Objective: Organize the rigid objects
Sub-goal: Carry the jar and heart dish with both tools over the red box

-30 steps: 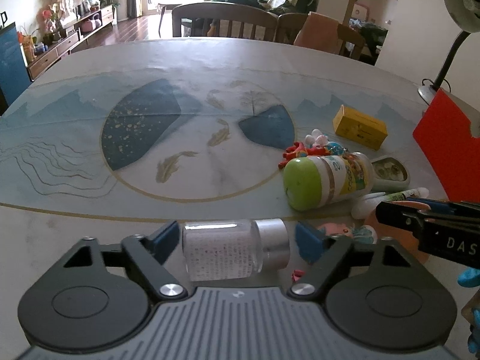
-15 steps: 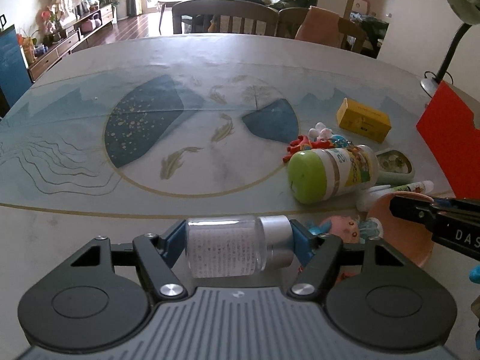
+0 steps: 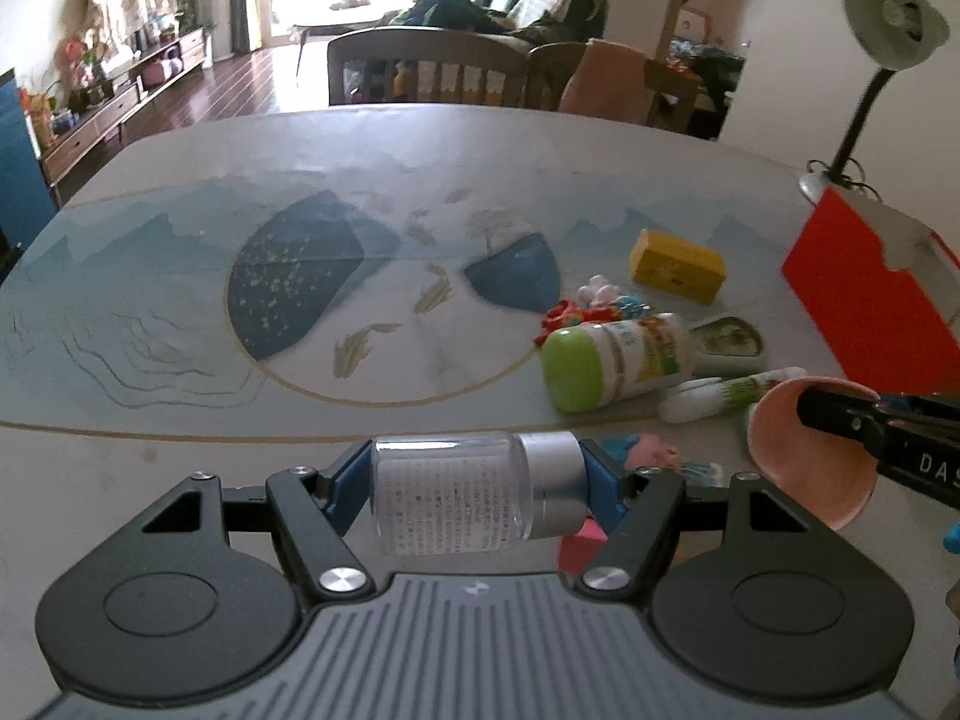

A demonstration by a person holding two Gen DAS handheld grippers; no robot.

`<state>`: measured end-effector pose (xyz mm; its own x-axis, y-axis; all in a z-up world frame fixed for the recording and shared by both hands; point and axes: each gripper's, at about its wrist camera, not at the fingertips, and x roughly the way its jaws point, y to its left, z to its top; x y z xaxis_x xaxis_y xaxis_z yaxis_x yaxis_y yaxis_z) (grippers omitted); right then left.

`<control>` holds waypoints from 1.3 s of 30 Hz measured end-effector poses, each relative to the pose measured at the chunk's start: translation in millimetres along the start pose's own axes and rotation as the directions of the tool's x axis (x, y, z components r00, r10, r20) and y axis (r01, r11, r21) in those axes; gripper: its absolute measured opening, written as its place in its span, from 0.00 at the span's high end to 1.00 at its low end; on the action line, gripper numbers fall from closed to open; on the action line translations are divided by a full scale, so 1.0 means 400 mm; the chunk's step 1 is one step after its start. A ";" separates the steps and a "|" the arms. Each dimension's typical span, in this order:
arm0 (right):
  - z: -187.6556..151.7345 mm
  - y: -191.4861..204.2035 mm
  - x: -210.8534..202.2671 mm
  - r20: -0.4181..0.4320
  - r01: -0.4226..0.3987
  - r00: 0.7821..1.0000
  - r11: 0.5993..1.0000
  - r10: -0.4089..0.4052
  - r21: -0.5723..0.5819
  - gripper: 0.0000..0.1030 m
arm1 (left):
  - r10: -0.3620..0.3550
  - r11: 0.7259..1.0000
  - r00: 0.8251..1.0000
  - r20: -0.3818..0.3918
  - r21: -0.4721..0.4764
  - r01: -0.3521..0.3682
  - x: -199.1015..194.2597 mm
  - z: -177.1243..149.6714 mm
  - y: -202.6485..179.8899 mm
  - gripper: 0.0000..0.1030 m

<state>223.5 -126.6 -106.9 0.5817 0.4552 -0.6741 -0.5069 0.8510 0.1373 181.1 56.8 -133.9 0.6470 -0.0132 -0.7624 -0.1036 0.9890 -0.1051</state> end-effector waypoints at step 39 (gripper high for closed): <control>0.157 -0.408 -0.254 0.121 0.197 0.969 0.970 -0.215 0.140 0.83 | -0.302 0.897 0.953 0.020 0.343 0.277 -0.148 0.206 -0.531 0.30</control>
<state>287.0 -295.3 -15.4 0.7496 0.2903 -0.5948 -0.2878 0.9522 0.1021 227.1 -140.4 -13.5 0.6633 -0.3085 -0.6819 0.3455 0.9344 -0.0866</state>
